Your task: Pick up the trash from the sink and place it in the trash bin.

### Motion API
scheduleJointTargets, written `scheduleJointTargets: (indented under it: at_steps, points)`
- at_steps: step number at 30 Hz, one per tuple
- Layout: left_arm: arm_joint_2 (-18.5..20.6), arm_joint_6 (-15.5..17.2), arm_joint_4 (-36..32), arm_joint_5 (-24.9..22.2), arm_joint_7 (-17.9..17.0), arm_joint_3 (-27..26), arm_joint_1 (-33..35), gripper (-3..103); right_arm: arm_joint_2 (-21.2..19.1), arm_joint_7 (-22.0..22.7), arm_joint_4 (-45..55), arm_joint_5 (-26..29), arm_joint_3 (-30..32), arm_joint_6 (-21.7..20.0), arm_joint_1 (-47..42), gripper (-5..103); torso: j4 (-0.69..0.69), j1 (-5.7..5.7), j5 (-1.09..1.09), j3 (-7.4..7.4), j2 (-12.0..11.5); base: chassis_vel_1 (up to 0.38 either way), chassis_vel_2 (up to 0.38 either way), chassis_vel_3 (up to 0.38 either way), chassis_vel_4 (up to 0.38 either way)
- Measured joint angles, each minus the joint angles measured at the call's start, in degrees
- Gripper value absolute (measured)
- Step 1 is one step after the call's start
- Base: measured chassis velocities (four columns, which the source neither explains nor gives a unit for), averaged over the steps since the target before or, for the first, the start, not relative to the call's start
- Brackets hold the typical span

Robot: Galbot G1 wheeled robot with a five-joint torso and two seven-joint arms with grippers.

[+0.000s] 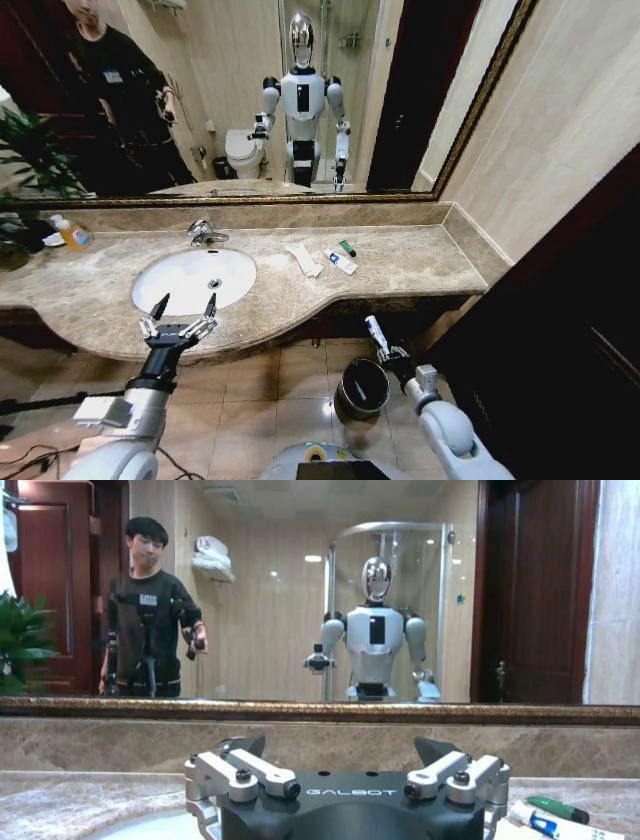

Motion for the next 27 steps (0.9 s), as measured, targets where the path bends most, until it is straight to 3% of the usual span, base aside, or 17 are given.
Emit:
scheduleJointTargets:
  at_steps: [10, 21, 27]
  points:
    - [0.0, 0.0, 0.0, 0.0, 0.0, 0.0, 0.0, 100, 4.5, -0.1, -15.1, -4.5, 0.0, 3.9, 4.6, 25, 0.0, 0.0, 0.0, 0.0, 0.0, 0.0, 0.0, 0.0, 0.0]
    - [0.0, 0.0, 0.0, 0.0, 0.0, 0.0, 0.0, 100, 5.4, 0.0, -24.1, -6.6, -0.4, 5.6, 8.0, 22, 0.0, 0.0, 0.0, 0.0, 0.0, 0.0, 0.0, 0.0, 0.0]
    - [0.0, 0.0, 0.0, 0.0, 0.0, 0.0, 0.0, 100, 6.8, -0.2, -24.8, -7.6, -1.0, 4.9, 8.5, 48, 0.0, 0.0, 0.0, 0.0, 0.0, 0.0, 0.0, 0.0, 0.0]
